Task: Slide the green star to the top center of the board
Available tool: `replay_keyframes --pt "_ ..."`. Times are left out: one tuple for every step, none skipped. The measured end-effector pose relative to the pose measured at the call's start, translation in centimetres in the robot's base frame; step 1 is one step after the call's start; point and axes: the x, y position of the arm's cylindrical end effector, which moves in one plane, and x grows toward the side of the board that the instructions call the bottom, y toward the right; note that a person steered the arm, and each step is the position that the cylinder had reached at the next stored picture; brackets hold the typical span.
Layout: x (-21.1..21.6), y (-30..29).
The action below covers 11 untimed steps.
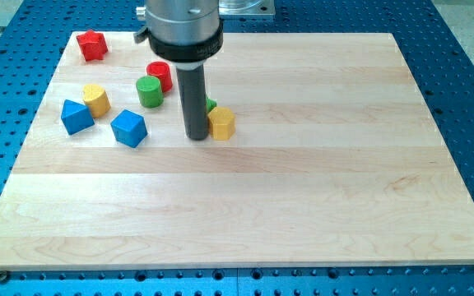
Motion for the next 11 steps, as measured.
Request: replay_keyframes --pt "-6.9 0.0" --pt "-8.0 4.1" --pt "-11.2 6.1" --pt "-5.4 4.0" --pt "-9.1 1.2" --pt "-13.6 6.9" --pt "-9.3 7.6" --pt "-9.2 1.4" --pt "-14.2 1.9" --pt "-15.0 4.6" --pt "-15.3 8.6"
